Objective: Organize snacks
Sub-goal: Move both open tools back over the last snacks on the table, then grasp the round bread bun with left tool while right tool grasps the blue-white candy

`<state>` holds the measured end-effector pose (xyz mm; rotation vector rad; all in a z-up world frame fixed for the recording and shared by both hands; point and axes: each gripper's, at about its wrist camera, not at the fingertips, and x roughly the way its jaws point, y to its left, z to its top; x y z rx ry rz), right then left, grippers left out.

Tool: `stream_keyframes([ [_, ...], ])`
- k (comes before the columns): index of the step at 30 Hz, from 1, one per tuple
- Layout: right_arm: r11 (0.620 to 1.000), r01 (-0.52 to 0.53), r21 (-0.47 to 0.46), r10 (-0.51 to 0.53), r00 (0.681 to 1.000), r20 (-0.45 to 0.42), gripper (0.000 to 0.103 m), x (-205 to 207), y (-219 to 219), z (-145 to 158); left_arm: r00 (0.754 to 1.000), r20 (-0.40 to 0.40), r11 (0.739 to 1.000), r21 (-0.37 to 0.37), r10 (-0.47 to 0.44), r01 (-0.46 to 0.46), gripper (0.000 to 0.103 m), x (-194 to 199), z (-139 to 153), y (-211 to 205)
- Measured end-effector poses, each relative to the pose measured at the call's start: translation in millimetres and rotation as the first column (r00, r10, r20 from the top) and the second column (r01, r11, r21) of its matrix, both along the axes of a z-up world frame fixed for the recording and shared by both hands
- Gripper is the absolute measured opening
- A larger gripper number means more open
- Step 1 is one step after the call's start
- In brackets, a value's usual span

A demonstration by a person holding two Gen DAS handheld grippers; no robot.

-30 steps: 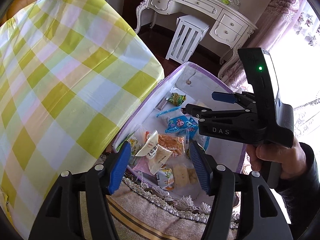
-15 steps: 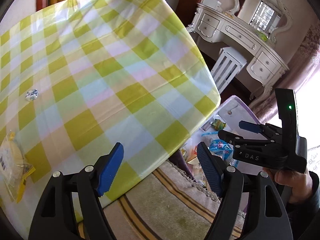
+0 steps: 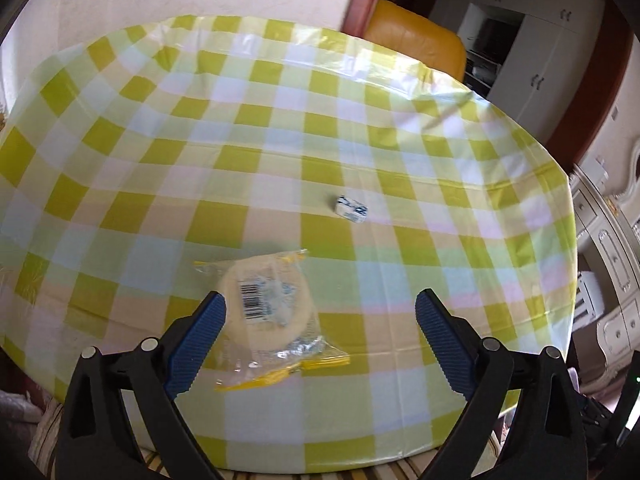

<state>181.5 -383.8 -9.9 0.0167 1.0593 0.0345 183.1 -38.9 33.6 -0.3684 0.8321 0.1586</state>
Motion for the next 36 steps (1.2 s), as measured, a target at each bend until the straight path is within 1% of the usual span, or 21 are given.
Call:
stream_keyframes([
  [2,1.000,-0.023,0.006,0.023,1.000,0.005,0.077,5.8,11.0,1.9,0.998,-0.040,0.999,-0.018,0.040,-0.041,0.096,2.7,-10.0,16.8],
  [4,0.999,-0.049,0.009,0.049,0.999,0.008,0.077,12.1,22.9,4.0,0.995,-0.074,0.997,-0.051,0.061,-0.065,0.096,2.8,-20.6,27.8],
  [7,0.996,-0.085,0.016,0.085,0.996,0.018,0.077,21.8,40.8,6.9,0.992,-0.114,0.994,-0.091,0.053,-0.063,0.097,9.0,-32.0,34.4],
  [8,0.995,-0.097,0.018,0.097,0.995,0.023,0.077,25.1,46.6,7.9,0.991,-0.127,0.994,-0.094,0.047,-0.059,0.097,10.9,-36.6,29.8],
  [10,0.993,-0.117,0.022,0.117,0.993,0.030,0.077,32.4,57.6,9.8,0.987,-0.158,0.995,-0.084,0.041,-0.055,0.099,17.6,-44.8,27.0],
  [12,0.991,-0.132,0.031,0.131,0.991,0.041,0.077,39.4,68.0,12.6,0.979,-0.202,0.997,-0.056,0.038,-0.050,0.099,26.1,-54.3,25.8],
  [16,0.985,-0.171,0.035,0.168,0.983,0.070,0.079,53.9,90.6,18.8,0.971,-0.241,1.000,-0.016,0.011,-0.015,0.098,36.0,-63.4,23.4],
  [17,0.983,-0.181,0.036,0.178,0.981,0.074,0.080,58.1,96.6,19.4,0.969,-0.248,1.000,-0.002,-0.001,0.000,0.096,37.5,-64.7,21.6],
  [18,0.981,-0.190,0.036,0.187,0.979,0.079,0.080,62.4,102.6,19.8,0.968,-0.252,1.000,0.008,-0.013,0.016,0.089,39.2,-65.7,20.6],
  [19,0.980,-0.198,0.036,0.194,0.977,0.082,0.080,66.8,108.6,19.6,0.967,-0.253,0.999,0.016,-0.024,0.029,0.086,40.6,-66.3,19.8],
  [21,0.976,-0.213,0.037,0.209,0.974,0.089,0.080,76.0,120.6,19.0,0.968,-0.245,0.997,0.037,-0.051,0.062,0.074,42.8,-64.9,16.8],
  [24,0.971,-0.235,0.037,0.231,0.969,0.093,0.080,90.3,139.1,16.8,0.968,-0.239,0.993,0.071,-0.071,0.090,0.069,47.0,-65.0,16.6],
  [28,0.960,-0.278,0.040,0.274,0.958,0.091,0.080,112.0,166.9,11.8,0.973,-0.214,0.989,0.106,-0.082,0.107,0.068,54.7,-65.0,25.0],
  [30,0.952,-0.304,0.039,0.299,0.949,0.102,0.080,123.4,181.4,9.8,0.977,-0.198,0.990,0.105,-0.073,0.095,0.067,57.0,-64.8,32.6],
  [32,0.946,-0.324,0.022,0.321,0.943,0.088,0.080,134.8,197.0,4.9,0.981,-0.184,0.992,0.101,-0.059,0.079,0.067,57.8,-64.8,39.4],
  [36,0.934,-0.355,0.033,0.352,0.933,0.076,0.080,153.0,225.8,-4.3,0.987,-0.157,0.995,0.082,-0.037,0.050,0.066,58.0,-65.1,49.4],
])
